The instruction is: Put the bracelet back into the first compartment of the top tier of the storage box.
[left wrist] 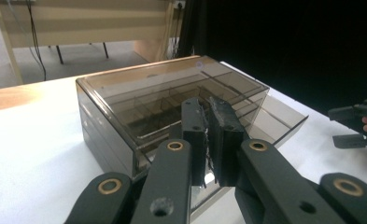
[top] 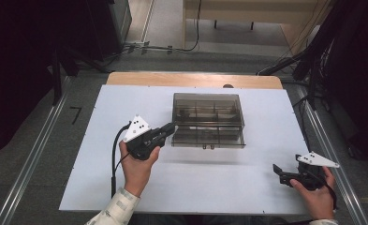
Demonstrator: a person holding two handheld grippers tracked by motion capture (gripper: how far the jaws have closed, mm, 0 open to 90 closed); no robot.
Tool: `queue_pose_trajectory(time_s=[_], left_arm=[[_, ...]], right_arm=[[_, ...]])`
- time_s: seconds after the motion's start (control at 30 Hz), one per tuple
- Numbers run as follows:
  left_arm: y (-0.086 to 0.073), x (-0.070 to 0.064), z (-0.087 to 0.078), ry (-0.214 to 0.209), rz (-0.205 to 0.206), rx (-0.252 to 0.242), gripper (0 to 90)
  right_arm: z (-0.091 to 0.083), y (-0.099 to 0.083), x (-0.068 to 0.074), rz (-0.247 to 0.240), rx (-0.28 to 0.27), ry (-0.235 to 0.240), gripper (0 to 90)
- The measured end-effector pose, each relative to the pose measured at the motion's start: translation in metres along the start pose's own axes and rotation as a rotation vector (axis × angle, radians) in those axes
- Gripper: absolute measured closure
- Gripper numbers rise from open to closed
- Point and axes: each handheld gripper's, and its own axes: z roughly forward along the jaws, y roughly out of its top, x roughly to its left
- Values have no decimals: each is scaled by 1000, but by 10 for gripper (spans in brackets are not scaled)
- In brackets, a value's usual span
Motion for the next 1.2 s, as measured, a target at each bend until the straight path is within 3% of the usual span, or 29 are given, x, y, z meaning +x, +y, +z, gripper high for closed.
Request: queue_pose_trajectory(time_s=[0.5, 0.87, 1.2], left_arm=[[8, -7, 8, -24, 11, -33, 862], [7, -15, 26, -44, 15, -10, 862], [0, -12, 36, -44, 7, 19, 862]], right_arm=[[0, 0, 0, 2, -2, 1, 38], [-1, 0, -1, 4, -5, 2, 38], [0, 0, 0, 0, -3, 5, 38]])
